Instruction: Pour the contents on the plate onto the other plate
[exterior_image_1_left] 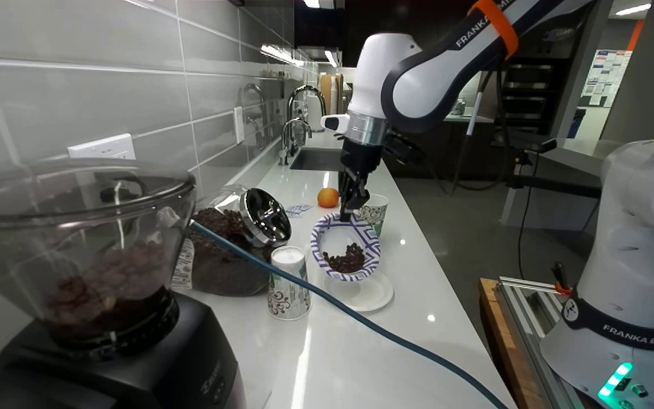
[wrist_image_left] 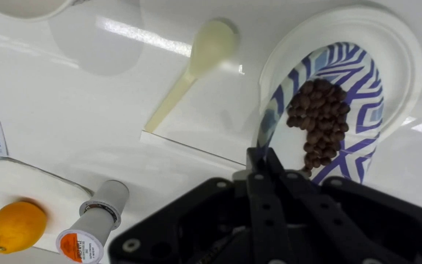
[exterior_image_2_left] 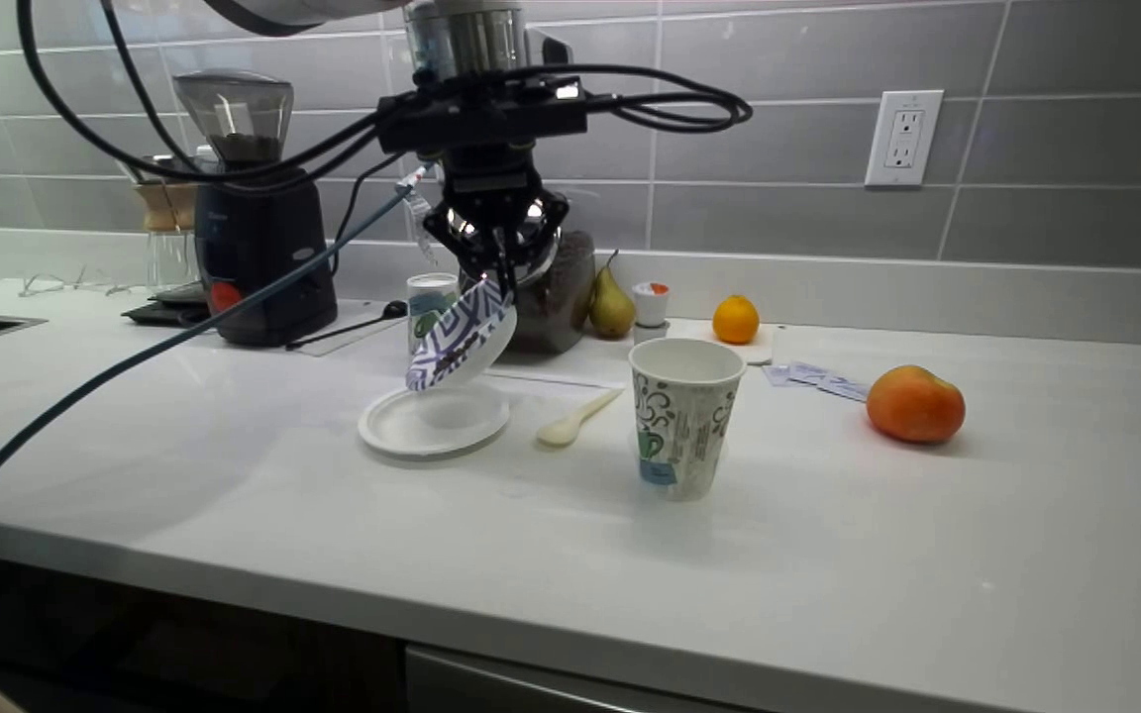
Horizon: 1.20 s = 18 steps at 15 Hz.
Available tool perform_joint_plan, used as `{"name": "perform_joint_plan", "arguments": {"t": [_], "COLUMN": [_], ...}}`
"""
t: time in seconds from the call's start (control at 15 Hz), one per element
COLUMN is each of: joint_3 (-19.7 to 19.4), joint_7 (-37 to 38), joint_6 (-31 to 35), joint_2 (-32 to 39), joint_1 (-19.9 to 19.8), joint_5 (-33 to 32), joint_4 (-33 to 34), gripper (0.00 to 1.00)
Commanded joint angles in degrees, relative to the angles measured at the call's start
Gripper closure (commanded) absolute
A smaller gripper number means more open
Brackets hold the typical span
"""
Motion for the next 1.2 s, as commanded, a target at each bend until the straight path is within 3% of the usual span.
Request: {"name": "perform_joint_plan", "arguments": {"t": [0.0, 0.4, 1.13], "joint_3": [-1.41, -1.06, 1.80], "joint_7": [0.69, 2.01, 17.19], "joint_6": [-0.14, -0.92, -2.47], "joint_2": [-0.24, -0.44, -1.41], "joint_1": [1.46, 1.41, 0.50], "joint_5": [-0.61, -1.46, -16.04], "joint_4": [-0.06, 0.02, -0.39], "gripper": [0.97, 0.99, 0.99]}}
